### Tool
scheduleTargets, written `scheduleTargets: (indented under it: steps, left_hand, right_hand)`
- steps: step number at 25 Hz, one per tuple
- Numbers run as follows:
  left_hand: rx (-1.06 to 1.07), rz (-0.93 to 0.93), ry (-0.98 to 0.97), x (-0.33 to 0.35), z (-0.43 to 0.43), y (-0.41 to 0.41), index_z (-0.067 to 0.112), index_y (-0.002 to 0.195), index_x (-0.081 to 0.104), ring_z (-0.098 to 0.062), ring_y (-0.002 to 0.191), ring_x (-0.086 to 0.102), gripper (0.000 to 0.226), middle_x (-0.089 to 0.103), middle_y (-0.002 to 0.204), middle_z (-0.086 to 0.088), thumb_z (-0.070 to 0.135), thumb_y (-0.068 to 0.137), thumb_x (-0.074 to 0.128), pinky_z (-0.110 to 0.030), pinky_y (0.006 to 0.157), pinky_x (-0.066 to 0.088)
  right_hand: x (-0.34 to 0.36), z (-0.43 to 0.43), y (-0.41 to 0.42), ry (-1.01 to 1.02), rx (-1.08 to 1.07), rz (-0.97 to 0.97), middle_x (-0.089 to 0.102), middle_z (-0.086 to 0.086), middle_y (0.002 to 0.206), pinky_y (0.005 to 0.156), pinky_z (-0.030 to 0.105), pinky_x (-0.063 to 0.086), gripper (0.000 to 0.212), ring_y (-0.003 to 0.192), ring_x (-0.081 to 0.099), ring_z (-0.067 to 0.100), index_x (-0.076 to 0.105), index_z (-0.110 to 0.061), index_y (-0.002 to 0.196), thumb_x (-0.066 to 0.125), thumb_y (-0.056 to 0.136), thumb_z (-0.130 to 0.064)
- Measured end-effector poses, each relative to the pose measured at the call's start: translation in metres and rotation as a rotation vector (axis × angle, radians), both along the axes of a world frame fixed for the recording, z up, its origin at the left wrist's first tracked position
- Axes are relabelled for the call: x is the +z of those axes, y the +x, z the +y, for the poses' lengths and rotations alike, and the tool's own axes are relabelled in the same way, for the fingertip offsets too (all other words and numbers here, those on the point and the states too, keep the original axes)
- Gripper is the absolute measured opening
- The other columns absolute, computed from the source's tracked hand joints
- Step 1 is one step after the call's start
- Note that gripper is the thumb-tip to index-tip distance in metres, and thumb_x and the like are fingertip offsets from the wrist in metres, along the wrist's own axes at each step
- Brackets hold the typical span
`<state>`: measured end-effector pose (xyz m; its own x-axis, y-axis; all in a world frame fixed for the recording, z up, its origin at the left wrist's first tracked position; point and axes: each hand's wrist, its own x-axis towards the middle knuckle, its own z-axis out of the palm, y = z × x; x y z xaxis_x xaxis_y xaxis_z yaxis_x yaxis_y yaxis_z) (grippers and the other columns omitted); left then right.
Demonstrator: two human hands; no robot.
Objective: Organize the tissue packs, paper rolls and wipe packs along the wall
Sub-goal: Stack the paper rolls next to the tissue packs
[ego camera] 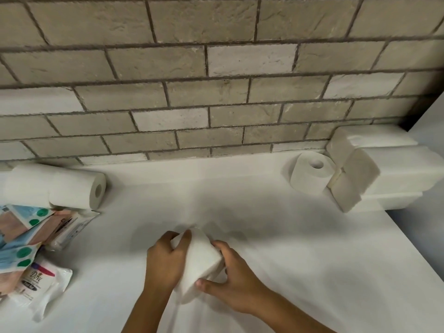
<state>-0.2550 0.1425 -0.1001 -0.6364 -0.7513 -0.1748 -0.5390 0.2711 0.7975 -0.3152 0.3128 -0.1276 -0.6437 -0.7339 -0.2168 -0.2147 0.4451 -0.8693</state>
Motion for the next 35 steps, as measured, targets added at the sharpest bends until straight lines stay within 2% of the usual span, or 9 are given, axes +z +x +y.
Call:
scheduleTargets:
  steps: [2,7,11,17,20,24,25,29,35]
  left_hand:
    - [-0.039,0.047,-0.049,0.013,0.002,-0.001,0.022,0.083,0.069,-0.006,0.072,0.064,0.029,0.070,0.075,0.007,0.048,0.093,0.062,-0.025,0.062,0.046]
    - [-0.127,0.432,0.018,0.050,0.020,-0.008,0.017,0.063,0.060,-0.011,0.054,0.056,0.049,0.063,0.059,-0.002,0.048,0.100,0.050,-0.023,0.053,0.043]
    - [-0.215,0.618,-0.035,0.071,0.040,-0.021,0.024,0.065,0.058,-0.010,0.056,0.055,0.039,0.060,0.060,0.005,0.050,0.093,0.047,-0.023,0.054,0.042]
    - [-0.384,0.704,-0.278,0.077,0.046,-0.028,0.021,0.068,0.059,-0.012,0.071,0.060,0.033,0.061,0.069,0.013,0.037,0.096,0.050,-0.023,0.064,0.045]
    - [-0.431,0.698,-0.376,0.081,0.048,-0.032,0.027,0.080,0.062,-0.008,0.083,0.060,0.019,0.061,0.081,0.019,0.034,0.095,0.053,-0.021,0.072,0.045]
    - [-0.402,0.504,-0.335,0.080,0.043,-0.034,0.035,0.115,0.059,0.002,0.113,0.053,0.019,0.056,0.115,0.027,0.038,0.096,0.060,-0.008,0.092,0.038]
    - [-0.402,0.447,-0.289,0.078,0.040,-0.033,0.038,0.114,0.058,0.003,0.114,0.054,0.019,0.057,0.114,0.027,0.037,0.096,0.062,-0.009,0.091,0.039]
    - [-0.469,0.293,-0.244,0.067,0.029,-0.026,0.036,0.097,0.066,-0.004,0.100,0.062,0.006,0.065,0.097,0.022,0.032,0.096,0.062,-0.023,0.077,0.049]
    - [-0.521,0.158,-0.239,0.059,0.024,-0.019,0.037,0.092,0.066,-0.003,0.094,0.062,0.010,0.064,0.096,0.024,0.034,0.098,0.058,-0.021,0.070,0.049]
  right_hand:
    - [0.007,0.003,-0.001,-0.044,0.039,-0.032,0.050,-0.017,0.139,0.107,0.033,0.048,0.093,0.126,0.052,0.003,0.031,-0.047,0.147,0.082,0.070,-0.062]
    - [0.054,0.012,-0.022,-0.166,0.000,-0.107,0.053,-0.019,0.137,0.100,0.031,0.055,0.103,0.121,0.059,0.005,0.023,-0.059,0.148,0.090,0.070,-0.046]
    - [0.086,0.017,-0.037,-0.208,-0.033,0.068,0.058,-0.015,0.131,0.096,0.041,0.056,0.085,0.120,0.060,0.011,0.046,-0.043,0.134,0.092,0.063,-0.036]
    - [0.106,0.032,-0.045,-0.168,-0.012,0.172,0.056,-0.013,0.120,0.087,0.033,0.060,0.068,0.109,0.062,0.008,0.065,-0.041,0.116,0.095,0.056,-0.033]
    - [0.107,0.039,-0.052,-0.145,-0.062,0.256,0.054,-0.018,0.115,0.087,0.028,0.058,0.060,0.105,0.060,0.003,0.063,-0.042,0.105,0.095,0.054,-0.043]
    - [0.106,0.059,-0.094,-0.063,-0.296,0.510,0.048,-0.010,0.119,0.091,0.003,0.041,0.059,0.101,0.051,-0.005,0.057,-0.051,0.100,0.094,0.055,-0.047]
    - [0.107,0.067,-0.113,-0.036,-0.365,0.571,0.048,-0.004,0.120,0.091,0.007,0.042,0.061,0.101,0.053,0.002,0.058,-0.051,0.104,0.094,0.055,-0.046]
    - [0.108,0.098,-0.201,0.079,-0.652,0.820,0.057,0.018,0.124,0.096,0.048,0.053,0.068,0.108,0.061,0.042,0.061,-0.033,0.116,0.087,0.057,-0.055]
    - [0.103,0.114,-0.270,0.309,-0.770,0.831,0.056,0.022,0.129,0.102,0.054,0.044,0.070,0.117,0.051,0.046,0.056,-0.032,0.128,0.083,0.069,-0.059]
